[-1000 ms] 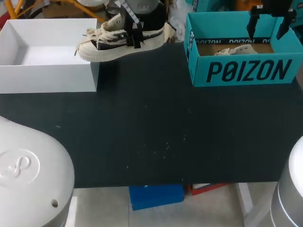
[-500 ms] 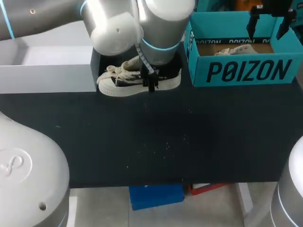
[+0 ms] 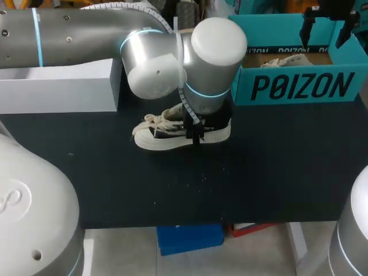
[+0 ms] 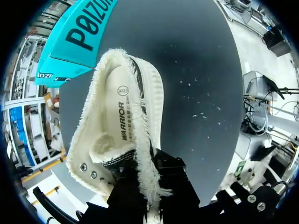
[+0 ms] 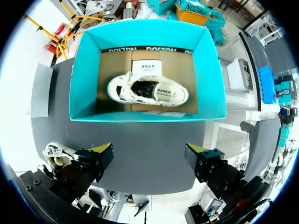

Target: Take the shoe out of the shoebox, open the shoe tongue, remove and reinsert the insole, then place the shoe into the shoebox

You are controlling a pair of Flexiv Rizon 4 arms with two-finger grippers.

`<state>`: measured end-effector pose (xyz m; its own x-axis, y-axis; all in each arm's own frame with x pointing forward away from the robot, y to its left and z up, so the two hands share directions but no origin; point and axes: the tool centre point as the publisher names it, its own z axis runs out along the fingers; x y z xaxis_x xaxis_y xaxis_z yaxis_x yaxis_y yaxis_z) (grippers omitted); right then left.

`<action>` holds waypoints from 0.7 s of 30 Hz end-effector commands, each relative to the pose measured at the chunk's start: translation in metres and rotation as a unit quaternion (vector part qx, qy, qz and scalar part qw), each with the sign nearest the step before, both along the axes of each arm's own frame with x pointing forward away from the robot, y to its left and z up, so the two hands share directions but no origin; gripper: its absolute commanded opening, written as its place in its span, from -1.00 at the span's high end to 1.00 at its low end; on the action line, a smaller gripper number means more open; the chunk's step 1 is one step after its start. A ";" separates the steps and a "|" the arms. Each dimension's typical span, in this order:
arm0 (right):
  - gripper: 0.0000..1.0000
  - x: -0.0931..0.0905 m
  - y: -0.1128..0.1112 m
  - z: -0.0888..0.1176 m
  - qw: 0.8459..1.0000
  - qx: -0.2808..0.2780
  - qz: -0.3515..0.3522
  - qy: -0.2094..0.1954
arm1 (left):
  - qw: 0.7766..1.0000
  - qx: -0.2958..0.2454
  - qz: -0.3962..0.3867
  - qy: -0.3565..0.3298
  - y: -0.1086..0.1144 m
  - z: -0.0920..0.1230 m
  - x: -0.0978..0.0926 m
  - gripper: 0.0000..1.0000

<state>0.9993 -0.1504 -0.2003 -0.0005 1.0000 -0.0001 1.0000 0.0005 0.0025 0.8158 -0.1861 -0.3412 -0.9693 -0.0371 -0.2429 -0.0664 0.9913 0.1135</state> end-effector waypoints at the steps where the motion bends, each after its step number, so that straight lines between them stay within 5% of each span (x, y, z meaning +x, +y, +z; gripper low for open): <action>1: -1.00 0.000 0.000 0.000 1.000 0.000 0.000 0.000 | 1.000 0.010 -0.009 -0.003 -0.005 -0.021 -0.010 1.00; 14: -1.00 0.000 0.000 0.000 1.000 0.000 0.000 0.000 | 0.999 0.028 -0.012 0.014 0.005 -0.063 -0.023 1.00; 15: -1.00 0.000 0.000 0.000 1.000 0.000 0.000 0.000 | 0.999 0.029 -0.015 0.016 0.005 -0.064 -0.023 0.82; 16: -1.00 0.000 0.000 0.000 1.000 0.000 0.000 0.000 | 0.999 0.027 -0.018 0.018 0.005 -0.065 -0.023 -0.75; 17: -1.00 0.000 0.000 0.000 1.000 0.000 0.000 0.000 | 0.999 0.025 -0.020 0.019 0.005 -0.065 -0.024 -1.00; 21: -1.00 0.000 0.000 0.000 1.000 0.000 0.000 0.000 | 0.999 0.002 -0.039 0.025 0.003 -0.051 -0.026 -1.00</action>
